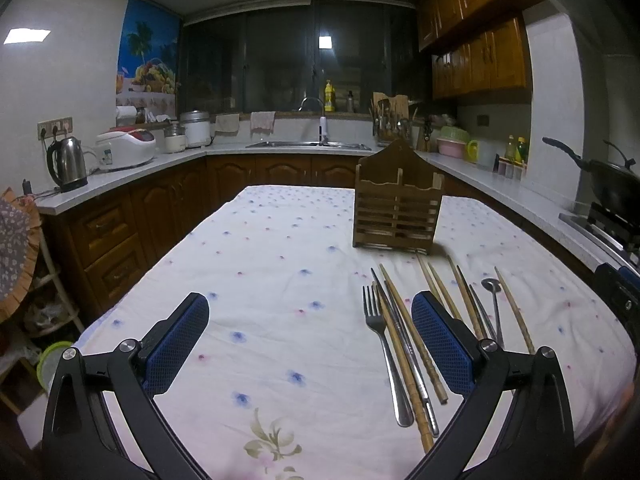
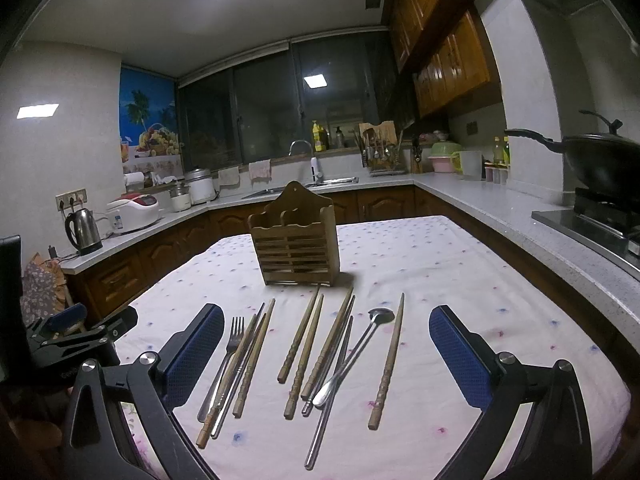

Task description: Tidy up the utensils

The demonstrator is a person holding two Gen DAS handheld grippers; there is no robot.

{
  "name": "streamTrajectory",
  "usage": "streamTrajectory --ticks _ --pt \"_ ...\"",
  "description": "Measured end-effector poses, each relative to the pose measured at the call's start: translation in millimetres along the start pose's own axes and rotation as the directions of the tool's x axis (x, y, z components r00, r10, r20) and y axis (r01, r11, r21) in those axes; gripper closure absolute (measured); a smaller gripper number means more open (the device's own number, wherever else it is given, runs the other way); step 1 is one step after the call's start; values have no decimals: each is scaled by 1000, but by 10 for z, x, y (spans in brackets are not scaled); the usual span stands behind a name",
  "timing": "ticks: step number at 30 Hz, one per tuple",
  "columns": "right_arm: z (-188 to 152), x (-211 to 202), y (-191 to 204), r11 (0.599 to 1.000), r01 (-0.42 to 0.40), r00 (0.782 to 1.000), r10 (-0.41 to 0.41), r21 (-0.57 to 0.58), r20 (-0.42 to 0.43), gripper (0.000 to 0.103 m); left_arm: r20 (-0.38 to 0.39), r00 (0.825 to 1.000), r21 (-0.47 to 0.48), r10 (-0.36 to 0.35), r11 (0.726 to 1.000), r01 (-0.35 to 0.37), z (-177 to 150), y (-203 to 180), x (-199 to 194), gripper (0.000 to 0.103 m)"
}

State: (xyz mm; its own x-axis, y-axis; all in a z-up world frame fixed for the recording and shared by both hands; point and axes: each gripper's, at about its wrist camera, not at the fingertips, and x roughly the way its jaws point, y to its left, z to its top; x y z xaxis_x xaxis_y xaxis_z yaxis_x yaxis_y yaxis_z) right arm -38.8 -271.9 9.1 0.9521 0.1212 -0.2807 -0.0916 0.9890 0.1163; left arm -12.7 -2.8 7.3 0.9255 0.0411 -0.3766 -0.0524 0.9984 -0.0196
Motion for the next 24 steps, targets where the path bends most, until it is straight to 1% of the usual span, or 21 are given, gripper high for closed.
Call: streamTrajectory --ticks 16,24 --pt "-60 -1 14 1000 0 1000 0 7 -11 0 -30 999 -1 -19 1000 19 -8 4 78 0" --pt "-92 37 -31 999 -3 999 4 33 -42 0 -89 994 -22 -65 998 64 -37 15 223 0"
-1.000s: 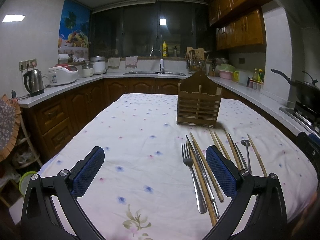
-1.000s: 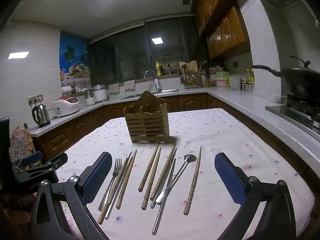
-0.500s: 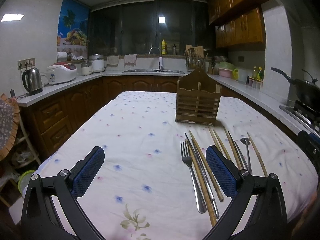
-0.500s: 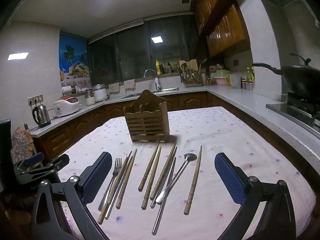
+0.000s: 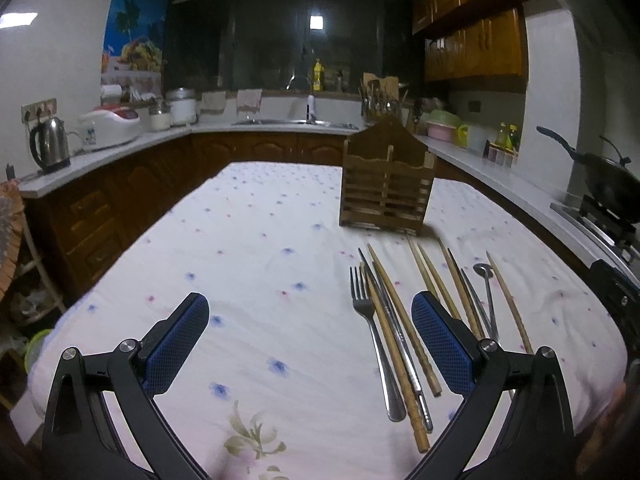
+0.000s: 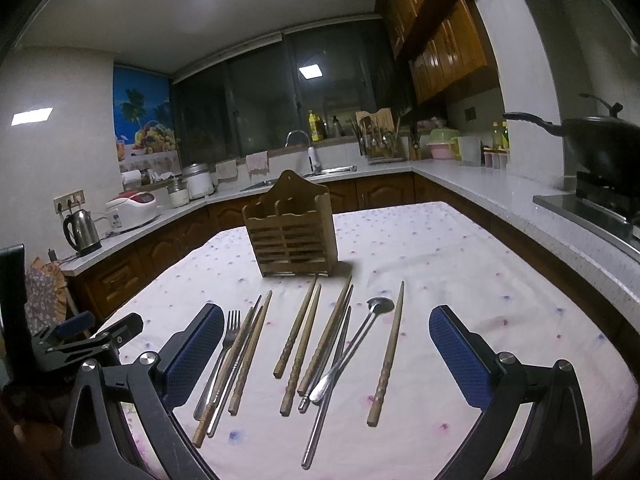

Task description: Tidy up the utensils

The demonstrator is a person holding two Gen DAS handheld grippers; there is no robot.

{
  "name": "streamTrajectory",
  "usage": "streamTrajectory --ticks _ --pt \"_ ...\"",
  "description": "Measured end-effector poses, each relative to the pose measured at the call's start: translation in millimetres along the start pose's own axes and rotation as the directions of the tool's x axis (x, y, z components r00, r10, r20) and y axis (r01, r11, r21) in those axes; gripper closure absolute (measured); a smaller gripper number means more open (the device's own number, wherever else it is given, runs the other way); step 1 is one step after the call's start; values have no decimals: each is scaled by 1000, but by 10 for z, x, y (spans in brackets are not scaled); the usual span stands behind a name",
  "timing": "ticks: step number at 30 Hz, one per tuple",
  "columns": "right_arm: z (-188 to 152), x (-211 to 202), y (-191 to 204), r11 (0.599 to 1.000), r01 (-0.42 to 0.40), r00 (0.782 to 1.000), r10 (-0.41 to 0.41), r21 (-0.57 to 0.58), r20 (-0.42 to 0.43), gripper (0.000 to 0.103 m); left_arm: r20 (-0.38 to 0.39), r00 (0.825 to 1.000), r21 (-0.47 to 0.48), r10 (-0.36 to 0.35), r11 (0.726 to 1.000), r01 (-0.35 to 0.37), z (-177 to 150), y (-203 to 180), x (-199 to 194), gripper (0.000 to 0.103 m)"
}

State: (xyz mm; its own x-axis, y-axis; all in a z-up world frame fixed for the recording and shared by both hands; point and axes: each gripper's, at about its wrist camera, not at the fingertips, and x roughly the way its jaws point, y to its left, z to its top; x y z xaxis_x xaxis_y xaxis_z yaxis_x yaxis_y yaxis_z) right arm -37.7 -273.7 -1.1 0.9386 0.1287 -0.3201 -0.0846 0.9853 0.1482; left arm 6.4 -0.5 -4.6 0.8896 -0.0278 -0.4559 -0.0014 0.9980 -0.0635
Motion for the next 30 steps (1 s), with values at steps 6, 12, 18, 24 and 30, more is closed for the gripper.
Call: streamTrajectory --ticks 6,12,18,24,30 --pt "59 85 -88 1000 -5 999 7 30 -39 0 -43 999 6 -14 1000 14 27 -1 142 0" --pt "117 225 -199 997 -28 996 34 74 -88 0 -103 994 10 -36 999 38 85 7 347 0" --pt "184 505 -322 992 -56 983 75 115 -165 9 -181 980 29 -82 996 89 140 -23 634 10" --pt "187 900 -410 984 -73 952 117 160 -283 35 -274 952 32 -134 988 149 222 -23 1013 22" --pt "100 1307 -524 978 -61 908 137 199 -396 48 -384 900 35 -207 971 238 272 -93 1453 29"
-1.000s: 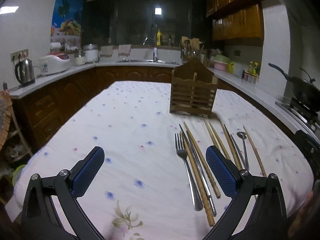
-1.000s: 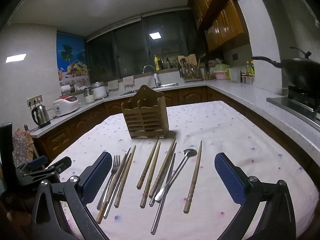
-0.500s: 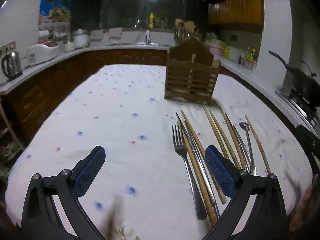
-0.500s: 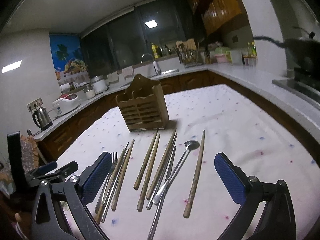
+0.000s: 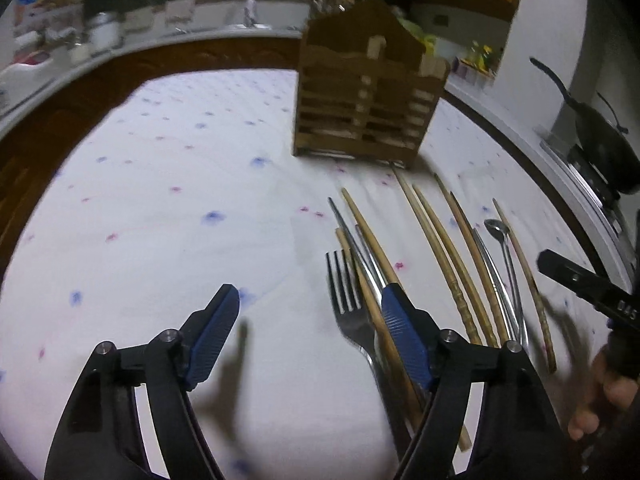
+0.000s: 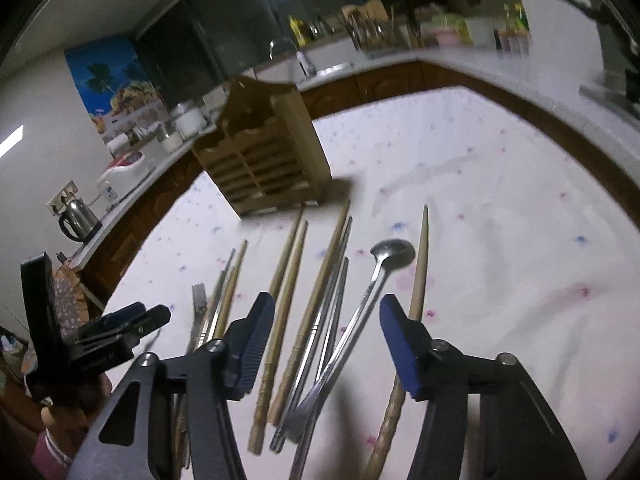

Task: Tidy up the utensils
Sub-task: 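Close the left tool on the steel fork while the right tool grasps the steel spoon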

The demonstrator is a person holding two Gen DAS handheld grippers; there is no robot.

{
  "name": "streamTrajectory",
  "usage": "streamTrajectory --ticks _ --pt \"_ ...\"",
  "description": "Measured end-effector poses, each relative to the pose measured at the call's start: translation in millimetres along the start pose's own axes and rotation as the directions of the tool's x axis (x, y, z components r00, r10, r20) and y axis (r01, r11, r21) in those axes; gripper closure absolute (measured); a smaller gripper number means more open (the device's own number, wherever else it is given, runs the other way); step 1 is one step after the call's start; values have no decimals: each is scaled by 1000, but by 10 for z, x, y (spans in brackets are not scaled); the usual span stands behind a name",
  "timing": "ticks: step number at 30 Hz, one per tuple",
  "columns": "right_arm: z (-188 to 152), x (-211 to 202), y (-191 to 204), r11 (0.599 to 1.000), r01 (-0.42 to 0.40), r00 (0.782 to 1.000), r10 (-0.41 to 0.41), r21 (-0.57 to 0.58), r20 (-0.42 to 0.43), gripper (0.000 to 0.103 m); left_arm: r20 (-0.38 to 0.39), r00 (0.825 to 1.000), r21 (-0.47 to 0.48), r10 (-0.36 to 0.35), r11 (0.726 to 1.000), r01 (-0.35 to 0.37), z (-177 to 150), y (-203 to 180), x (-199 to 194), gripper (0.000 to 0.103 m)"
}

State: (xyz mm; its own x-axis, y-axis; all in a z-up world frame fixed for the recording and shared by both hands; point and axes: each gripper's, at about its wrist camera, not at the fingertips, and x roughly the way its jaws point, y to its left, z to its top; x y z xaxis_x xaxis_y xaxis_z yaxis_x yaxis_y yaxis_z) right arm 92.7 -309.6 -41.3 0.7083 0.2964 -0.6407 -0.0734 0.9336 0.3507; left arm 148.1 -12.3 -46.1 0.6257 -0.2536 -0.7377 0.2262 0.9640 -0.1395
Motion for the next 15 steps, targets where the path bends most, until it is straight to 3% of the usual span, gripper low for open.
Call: streamTrajectory --ticks 6,10,14,15 --pt "74 253 -156 999 2 998 2 46 -68 52 -98 993 25 -72 997 75 113 22 318 42" --pt "141 413 -275 997 5 994 4 80 -105 53 -97 991 56 -91 994 97 169 7 354 52" --pt "220 492 -331 995 -13 994 24 100 -109 55 -110 984 60 -140 987 147 200 -23 397 84" --pt "238 509 -342 994 -17 993 29 105 -110 56 -115 980 53 -160 984 167 202 -21 397 85"
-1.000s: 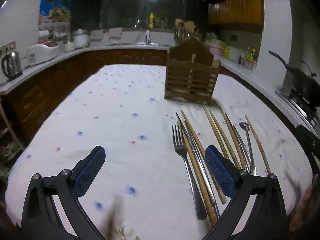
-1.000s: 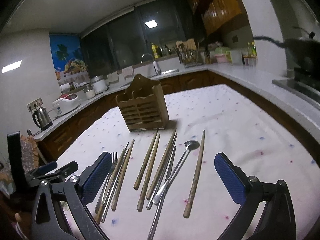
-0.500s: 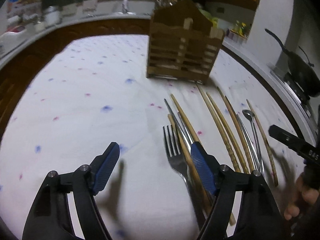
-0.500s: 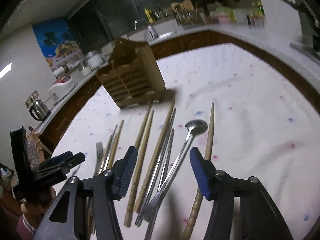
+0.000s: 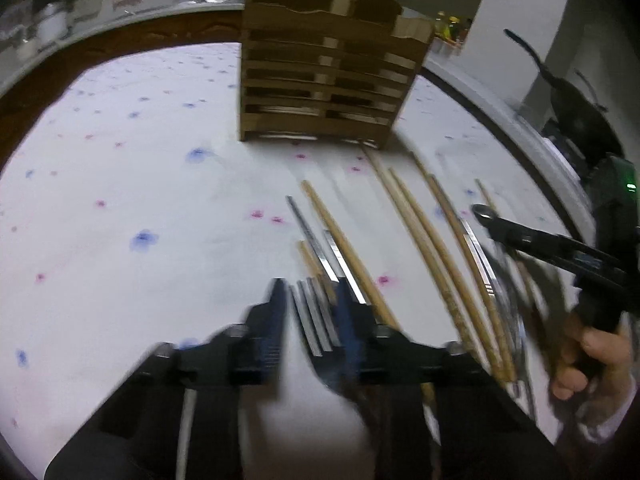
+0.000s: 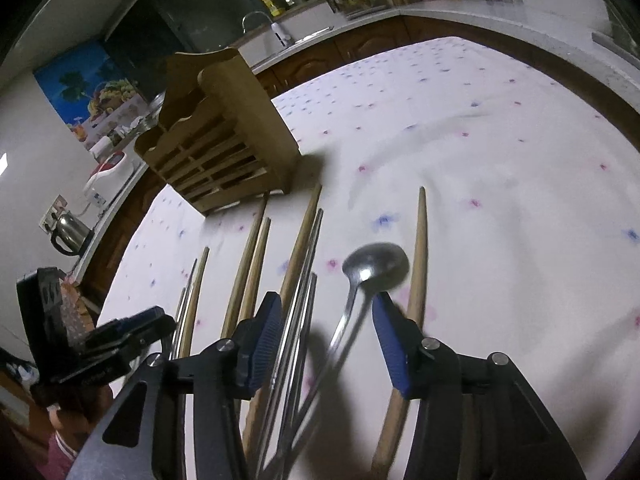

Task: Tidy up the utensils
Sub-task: 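Close the left tool on the steel fork while the right tool grasps the steel spoon, then lift the fork with the left tool while the right tool carries the spoon to the wooden holder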

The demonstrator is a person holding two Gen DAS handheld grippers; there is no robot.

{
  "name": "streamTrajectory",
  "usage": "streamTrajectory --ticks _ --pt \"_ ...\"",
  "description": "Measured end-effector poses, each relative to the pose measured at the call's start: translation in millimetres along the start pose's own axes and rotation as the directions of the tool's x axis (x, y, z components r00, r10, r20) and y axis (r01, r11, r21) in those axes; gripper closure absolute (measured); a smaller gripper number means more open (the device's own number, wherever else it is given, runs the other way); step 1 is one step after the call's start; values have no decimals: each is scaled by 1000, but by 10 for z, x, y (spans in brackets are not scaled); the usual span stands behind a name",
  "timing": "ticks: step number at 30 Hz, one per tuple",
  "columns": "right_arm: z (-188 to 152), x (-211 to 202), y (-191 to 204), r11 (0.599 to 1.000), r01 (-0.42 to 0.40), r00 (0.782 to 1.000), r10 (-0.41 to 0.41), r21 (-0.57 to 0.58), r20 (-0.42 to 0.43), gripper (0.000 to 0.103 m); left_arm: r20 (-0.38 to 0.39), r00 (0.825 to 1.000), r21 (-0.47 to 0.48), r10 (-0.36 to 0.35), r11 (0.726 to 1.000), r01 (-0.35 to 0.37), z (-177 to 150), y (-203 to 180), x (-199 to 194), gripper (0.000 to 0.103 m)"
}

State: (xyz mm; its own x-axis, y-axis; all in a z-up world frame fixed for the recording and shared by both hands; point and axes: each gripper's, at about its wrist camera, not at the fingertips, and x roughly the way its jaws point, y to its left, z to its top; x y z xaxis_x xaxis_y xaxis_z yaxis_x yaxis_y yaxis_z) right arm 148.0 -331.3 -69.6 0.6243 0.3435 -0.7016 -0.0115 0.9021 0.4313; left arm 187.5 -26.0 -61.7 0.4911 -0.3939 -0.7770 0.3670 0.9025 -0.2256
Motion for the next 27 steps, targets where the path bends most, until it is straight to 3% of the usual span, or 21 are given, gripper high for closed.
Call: streamTrajectory --ticks 3,4,8,18,27 --pt "18 50 1 1000 6 1000 -6 2 -10 82 -4 1000 -22 -26 999 26 -14 22 -9 87" --pt "17 63 -20 1000 2 1000 -1 11 -21 97 -3 1000 -32 -30 999 30 -18 36 -23 87" --pt "-15 -21 -30 999 -24 1000 24 33 -12 99 22 1000 -59 -21 998 23 -37 78 -153 101" --pt "17 -457 247 998 -54 995 57 -29 86 100 128 992 -62 19 998 -11 -81 12 -659 101" --pt "140 -809 588 991 -49 977 74 -127 200 101 244 967 -70 77 996 -61 33 7 -1123 101"
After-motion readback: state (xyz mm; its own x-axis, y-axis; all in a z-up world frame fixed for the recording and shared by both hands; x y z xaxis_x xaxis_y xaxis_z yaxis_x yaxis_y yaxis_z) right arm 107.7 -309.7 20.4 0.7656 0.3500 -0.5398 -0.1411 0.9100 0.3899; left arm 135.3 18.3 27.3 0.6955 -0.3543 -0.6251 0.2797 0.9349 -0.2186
